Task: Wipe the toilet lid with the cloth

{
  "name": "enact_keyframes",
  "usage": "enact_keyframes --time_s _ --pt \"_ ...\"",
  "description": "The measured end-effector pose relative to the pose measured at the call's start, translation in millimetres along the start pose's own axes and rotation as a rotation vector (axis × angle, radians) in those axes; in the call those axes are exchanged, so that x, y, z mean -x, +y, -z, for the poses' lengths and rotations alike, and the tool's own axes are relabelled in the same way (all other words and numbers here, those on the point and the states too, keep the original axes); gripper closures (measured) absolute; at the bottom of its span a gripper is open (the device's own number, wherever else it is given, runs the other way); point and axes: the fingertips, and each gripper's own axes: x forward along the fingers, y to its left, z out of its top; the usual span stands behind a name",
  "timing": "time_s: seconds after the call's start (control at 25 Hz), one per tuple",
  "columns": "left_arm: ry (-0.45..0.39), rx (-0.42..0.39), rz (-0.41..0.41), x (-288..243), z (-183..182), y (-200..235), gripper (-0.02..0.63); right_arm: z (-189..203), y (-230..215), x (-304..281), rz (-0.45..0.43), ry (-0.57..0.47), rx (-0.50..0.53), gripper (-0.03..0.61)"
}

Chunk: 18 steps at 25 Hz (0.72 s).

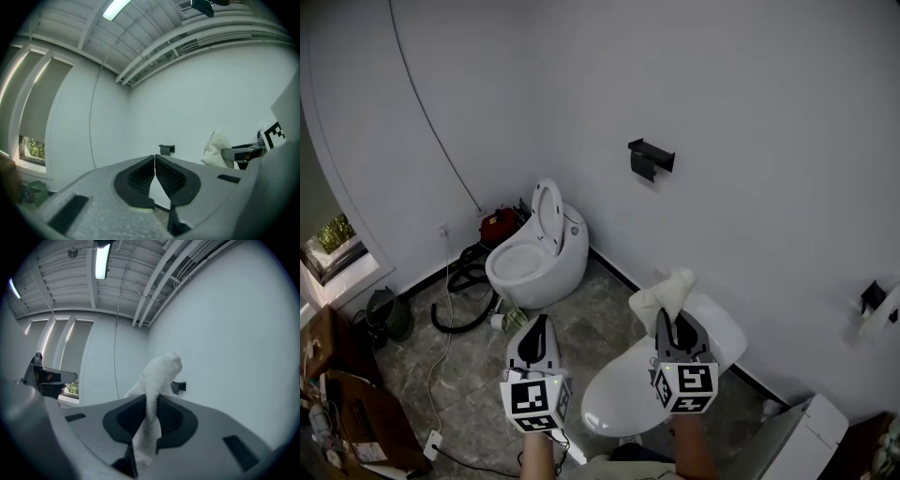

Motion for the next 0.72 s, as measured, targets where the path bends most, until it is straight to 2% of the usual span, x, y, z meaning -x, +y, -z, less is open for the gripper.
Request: enact_keyframes --time_s 0.72 --pt "-0.012 -0.009 -0.018 0.4 -6.7 -7.8 0.604 -3.7 -6.8 4.4 -0.015 -0.024 -0.019 0.522"
